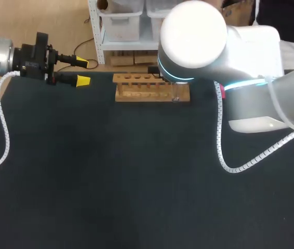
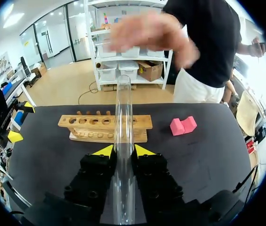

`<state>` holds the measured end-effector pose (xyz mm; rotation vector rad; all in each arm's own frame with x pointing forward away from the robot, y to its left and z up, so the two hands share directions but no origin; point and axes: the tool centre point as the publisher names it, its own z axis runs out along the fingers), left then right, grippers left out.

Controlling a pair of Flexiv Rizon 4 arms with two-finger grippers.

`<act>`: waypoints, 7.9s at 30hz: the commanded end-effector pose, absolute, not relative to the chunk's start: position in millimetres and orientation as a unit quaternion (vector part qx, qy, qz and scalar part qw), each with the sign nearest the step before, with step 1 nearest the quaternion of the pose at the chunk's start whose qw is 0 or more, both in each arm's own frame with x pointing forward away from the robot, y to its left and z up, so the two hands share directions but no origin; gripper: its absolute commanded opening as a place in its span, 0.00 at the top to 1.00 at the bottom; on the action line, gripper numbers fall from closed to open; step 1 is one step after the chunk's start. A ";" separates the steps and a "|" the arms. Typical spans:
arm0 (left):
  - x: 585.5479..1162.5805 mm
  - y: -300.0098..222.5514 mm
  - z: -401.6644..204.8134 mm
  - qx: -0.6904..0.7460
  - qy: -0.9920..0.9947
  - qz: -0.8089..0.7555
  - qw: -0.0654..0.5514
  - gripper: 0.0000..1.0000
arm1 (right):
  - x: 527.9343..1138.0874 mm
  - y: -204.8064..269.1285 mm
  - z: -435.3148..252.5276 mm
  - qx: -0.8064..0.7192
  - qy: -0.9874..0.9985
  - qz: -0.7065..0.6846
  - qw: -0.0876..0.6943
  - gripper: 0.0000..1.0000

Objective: Grasp the test tube, adjust it, and insert it.

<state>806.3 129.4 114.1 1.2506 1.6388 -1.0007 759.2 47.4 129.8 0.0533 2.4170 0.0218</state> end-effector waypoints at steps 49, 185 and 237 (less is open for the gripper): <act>806.0 129.8 113.2 0.497 0.651 -0.398 0.414 0.00 | 806.7 69.2 55.2 -0.022 0.958 0.042 0.282 1.00; 806.0 129.8 113.2 0.497 0.651 -0.398 0.414 0.00 | 840.0 39.3 172.8 -0.020 0.788 0.028 0.615 1.00; 806.0 129.8 113.2 0.497 0.651 -0.398 0.414 0.00 | 874.2 59.9 151.3 0.011 0.722 0.049 0.690 1.00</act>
